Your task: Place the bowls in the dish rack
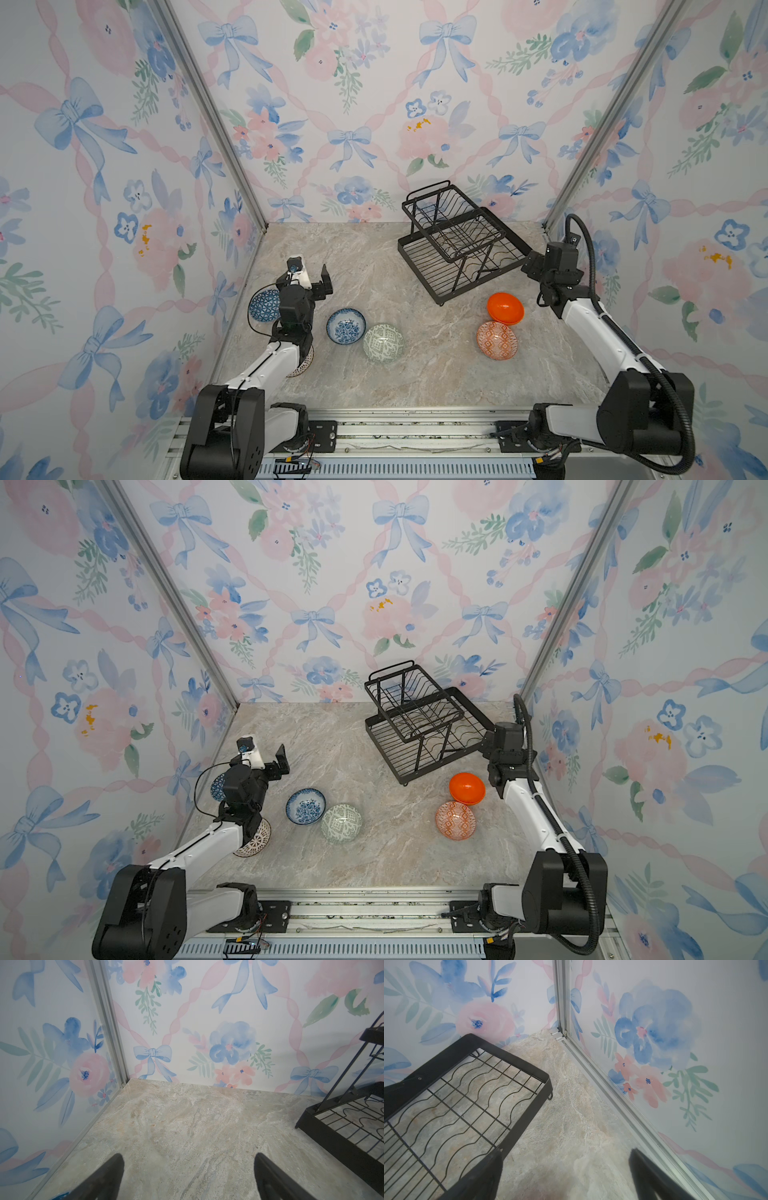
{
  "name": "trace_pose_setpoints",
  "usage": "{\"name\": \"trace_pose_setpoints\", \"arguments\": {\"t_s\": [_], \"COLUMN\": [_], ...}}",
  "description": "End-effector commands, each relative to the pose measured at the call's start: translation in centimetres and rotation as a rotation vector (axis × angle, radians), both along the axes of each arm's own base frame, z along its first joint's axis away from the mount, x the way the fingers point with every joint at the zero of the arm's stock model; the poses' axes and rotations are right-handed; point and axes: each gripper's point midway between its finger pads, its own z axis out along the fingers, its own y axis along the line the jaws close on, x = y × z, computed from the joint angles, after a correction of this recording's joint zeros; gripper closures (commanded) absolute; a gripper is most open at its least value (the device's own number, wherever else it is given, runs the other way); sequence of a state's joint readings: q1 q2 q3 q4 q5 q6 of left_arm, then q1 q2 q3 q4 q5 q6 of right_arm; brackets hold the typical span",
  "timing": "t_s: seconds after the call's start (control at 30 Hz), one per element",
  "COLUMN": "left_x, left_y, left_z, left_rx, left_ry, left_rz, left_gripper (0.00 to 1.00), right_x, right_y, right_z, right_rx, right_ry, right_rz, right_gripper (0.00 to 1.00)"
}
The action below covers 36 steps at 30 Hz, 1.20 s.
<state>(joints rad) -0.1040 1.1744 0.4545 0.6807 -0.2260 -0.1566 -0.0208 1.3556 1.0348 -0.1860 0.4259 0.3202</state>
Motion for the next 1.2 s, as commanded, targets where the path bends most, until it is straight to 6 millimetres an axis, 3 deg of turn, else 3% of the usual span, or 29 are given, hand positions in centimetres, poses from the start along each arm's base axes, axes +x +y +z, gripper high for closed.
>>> {"name": "trace_pose_setpoints", "arguments": {"t_s": [0.0, 0.17, 0.37, 0.4, 0.43, 0.67, 0.83, 1.0, 1.17], "left_x": [0.0, -0.3, -1.0, -0.7, -0.7, -0.6, -0.8, -1.2, -2.4], "left_y": [-0.7, -4.1, -7.8, -8.7, -9.5, -16.1, -19.3, -21.2, -20.7], "left_z": [-0.9, 0.1, 0.7, 2.3, 2.6, 2.2, 2.8, 2.8, 3.0], "left_rx": [-0.135, -0.17, -0.198, -0.214, -0.226, -0.278, -0.271, -0.263, -0.274], "left_ry": [0.087, 0.212, 0.238, 0.206, 0.201, 0.244, 0.244, 0.262, 0.252], "left_rz": [0.039, 0.015, -0.06, -0.078, -0.088, -0.208, -0.26, -0.305, -0.278], "left_gripper": [0.02, 0.02, 0.02, 0.02, 0.02, 0.02, 0.02, 0.02, 0.02], "right_x": [-0.8, 0.3, 2.2, 2.5, 3.0, 5.2, 6.9, 8.7, 10.2], "right_y": [0.4, 0.3, -0.5, -0.5, -0.5, -0.3, -0.4, 0.2, 0.6], "right_z": [-2.9, -4.8, -6.2, -6.3, -6.3, -7.5, -9.0, -10.9, -12.5], "right_rx": [0.093, 0.225, 0.343, 0.359, 0.367, 0.432, 0.558, 0.628, 0.655], "right_ry": [0.205, 0.306, 0.308, 0.308, 0.304, 0.334, 0.338, 0.39, 0.424], "right_rz": [-0.038, -0.048, -0.059, -0.055, -0.048, -0.037, -0.038, -0.03, -0.011], "right_gripper": [0.03, 0.03, 0.03, 0.03, 0.03, 0.03, 0.03, 0.0, 0.08]}}
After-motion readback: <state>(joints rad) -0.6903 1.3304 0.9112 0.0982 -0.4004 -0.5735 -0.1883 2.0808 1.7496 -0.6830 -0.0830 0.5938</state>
